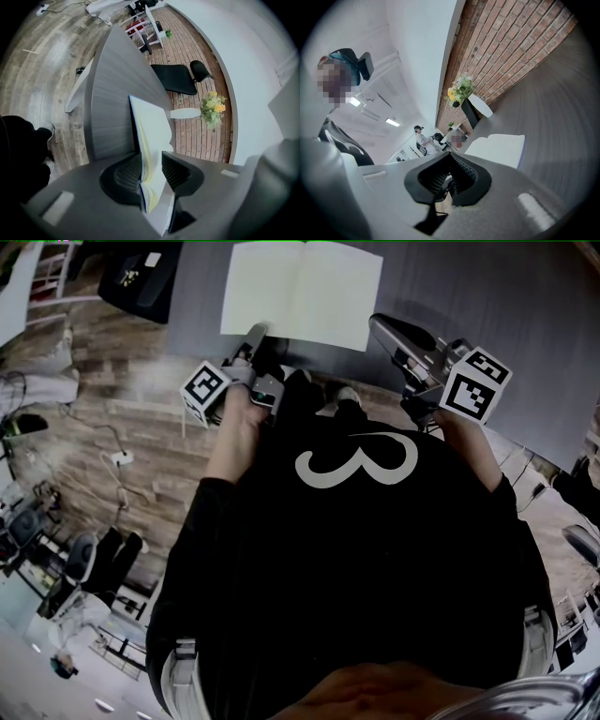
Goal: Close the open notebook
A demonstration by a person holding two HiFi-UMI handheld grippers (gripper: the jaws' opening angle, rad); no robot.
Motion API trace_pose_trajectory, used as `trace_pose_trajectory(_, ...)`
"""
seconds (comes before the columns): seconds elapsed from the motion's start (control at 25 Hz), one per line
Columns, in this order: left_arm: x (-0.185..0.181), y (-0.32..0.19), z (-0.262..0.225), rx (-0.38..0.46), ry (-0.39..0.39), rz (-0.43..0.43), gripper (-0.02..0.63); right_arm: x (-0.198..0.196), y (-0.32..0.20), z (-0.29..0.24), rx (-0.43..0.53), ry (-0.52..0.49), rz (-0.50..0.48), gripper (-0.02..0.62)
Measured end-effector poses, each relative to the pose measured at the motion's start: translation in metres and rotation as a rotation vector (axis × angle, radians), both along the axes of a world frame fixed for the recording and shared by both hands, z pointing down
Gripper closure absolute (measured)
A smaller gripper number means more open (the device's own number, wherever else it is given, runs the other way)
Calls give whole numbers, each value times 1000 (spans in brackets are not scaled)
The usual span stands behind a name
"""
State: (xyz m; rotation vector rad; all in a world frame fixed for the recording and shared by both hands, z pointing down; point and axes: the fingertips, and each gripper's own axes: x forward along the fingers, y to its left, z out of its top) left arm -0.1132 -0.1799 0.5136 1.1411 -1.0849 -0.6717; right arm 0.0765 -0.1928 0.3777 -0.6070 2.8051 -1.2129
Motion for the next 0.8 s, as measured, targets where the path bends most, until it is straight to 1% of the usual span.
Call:
trace_pose_trajectory(0.12,-2,2,8,-26,2,-8,509,1,2,0,3,-1,2,592)
trace_pose_trajectory(0.2,-3,4,12,-40,-21,1,551,2,2,0,5,-1,6,593)
trace_pose_trajectory(0.32,-6,5,13,-53,-86,15,552,3,1,-3,9,-1,11,592)
trace_pose_trajectory(0.44,-6,2,10,-35,-121,33,552,2,0,-3,9,-1,13,592)
trace_pose_trajectory(0.56,-8,2,8,-26,-194,56,554,2,0,0,4,0,14,592)
trace_pose_trajectory(0.72,-12,0,-1,11,-315,77,557,3,1,4,-3,1,16,593)
trace_pose_trajectory(0.8,-13,-4,-4,52,-354,100,558,3,1,6,-5,2,15,592)
